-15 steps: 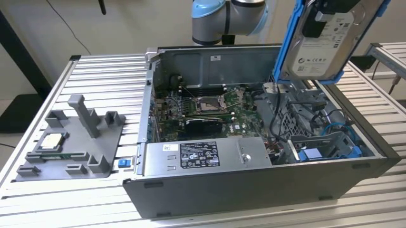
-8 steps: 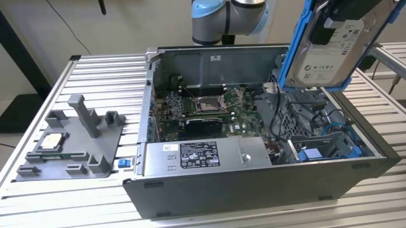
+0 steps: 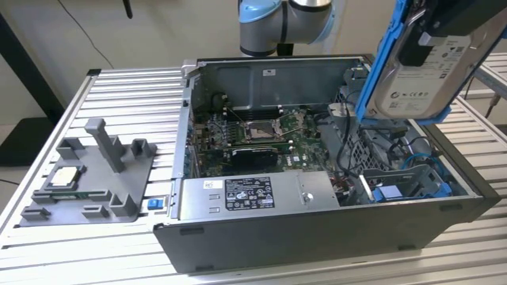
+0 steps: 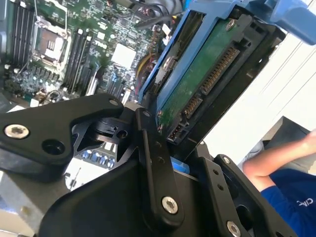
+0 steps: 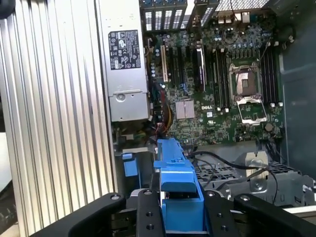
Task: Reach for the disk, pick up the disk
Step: 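Pick up the disk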
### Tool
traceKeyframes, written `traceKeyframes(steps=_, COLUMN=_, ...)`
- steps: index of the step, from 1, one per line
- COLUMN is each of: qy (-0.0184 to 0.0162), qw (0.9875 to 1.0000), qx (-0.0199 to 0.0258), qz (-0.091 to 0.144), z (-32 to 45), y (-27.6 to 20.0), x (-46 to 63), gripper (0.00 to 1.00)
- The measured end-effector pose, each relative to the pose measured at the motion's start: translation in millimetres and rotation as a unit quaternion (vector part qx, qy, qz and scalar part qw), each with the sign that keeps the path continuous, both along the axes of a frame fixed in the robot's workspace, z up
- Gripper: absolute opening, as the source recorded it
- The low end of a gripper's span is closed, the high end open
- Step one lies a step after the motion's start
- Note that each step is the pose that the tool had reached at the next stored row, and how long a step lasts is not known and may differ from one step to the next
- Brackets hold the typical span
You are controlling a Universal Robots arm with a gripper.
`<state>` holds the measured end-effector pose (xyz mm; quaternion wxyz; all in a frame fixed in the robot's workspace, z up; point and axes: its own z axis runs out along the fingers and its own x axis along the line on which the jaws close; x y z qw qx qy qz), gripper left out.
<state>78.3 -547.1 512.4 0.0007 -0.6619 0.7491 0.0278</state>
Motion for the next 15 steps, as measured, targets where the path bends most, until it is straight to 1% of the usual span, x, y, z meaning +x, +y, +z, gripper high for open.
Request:
traceKeyframes(steps=5, qy=0.0001, qw=1.0, qx=0.0, qz=0.0, z=-1.2, y=-13.6, x=3.1, gripper=0.0)
traceKeyframes(steps=9, qy=0.0001, qw=1.0, qx=0.0, qz=0.0, z=-3.3, y=-25.8, x=4.8, gripper=0.0)
traceKeyframes(steps=10, qy=0.0001, qw=1.0, qx=0.0001, qz=0.0, z=-4.7, y=-27.7, x=5.2, gripper=0.0)
traceKeyframes(steps=12, qy=0.0001, qw=1.0, qx=0.0001, qz=0.0, z=-8.4, y=-29.5, x=6.6, gripper=0.0)
traceKeyframes(steps=15, qy=0.0001, qw=1.0, qx=-0.0001, qz=0.001, z=-13.7, y=-29.7, x=8.7, gripper=0.0)
